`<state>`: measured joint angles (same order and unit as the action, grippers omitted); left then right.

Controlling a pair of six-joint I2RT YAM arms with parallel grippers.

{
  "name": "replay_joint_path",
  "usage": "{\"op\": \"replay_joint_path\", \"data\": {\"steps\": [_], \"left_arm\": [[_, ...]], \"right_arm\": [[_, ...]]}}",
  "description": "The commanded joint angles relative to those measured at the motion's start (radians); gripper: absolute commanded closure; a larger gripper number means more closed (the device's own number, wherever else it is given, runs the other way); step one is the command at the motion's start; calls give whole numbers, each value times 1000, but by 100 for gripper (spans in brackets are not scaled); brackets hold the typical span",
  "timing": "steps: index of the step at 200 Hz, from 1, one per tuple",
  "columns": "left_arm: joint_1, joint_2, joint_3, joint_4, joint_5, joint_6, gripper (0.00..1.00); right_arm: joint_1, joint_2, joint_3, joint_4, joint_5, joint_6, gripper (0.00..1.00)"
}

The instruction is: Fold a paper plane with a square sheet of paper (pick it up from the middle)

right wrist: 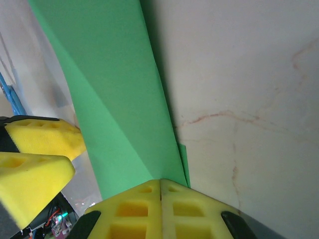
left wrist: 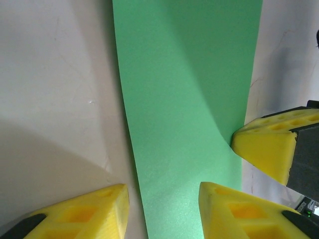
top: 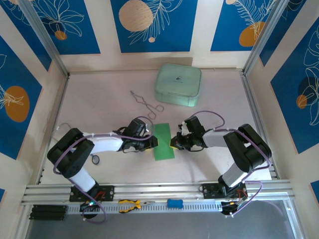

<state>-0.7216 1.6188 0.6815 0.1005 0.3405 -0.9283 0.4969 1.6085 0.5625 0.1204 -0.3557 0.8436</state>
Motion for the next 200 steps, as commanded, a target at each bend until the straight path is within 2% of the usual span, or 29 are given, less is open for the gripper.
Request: {"op": "replay_joint_path", "data": {"steps": [1,132,200], "left_arm": [[3,35,-15,57,38,-20,60],[3,33,-31,111,50,-45,74],[2,-1,-36,93,29,-50,76]], "right_arm": [[-3,21,-22,-79,21,9,98],[-3,24,-21,-78,23,8,98],[-3,17,-19,-85,27,7,98]]}}
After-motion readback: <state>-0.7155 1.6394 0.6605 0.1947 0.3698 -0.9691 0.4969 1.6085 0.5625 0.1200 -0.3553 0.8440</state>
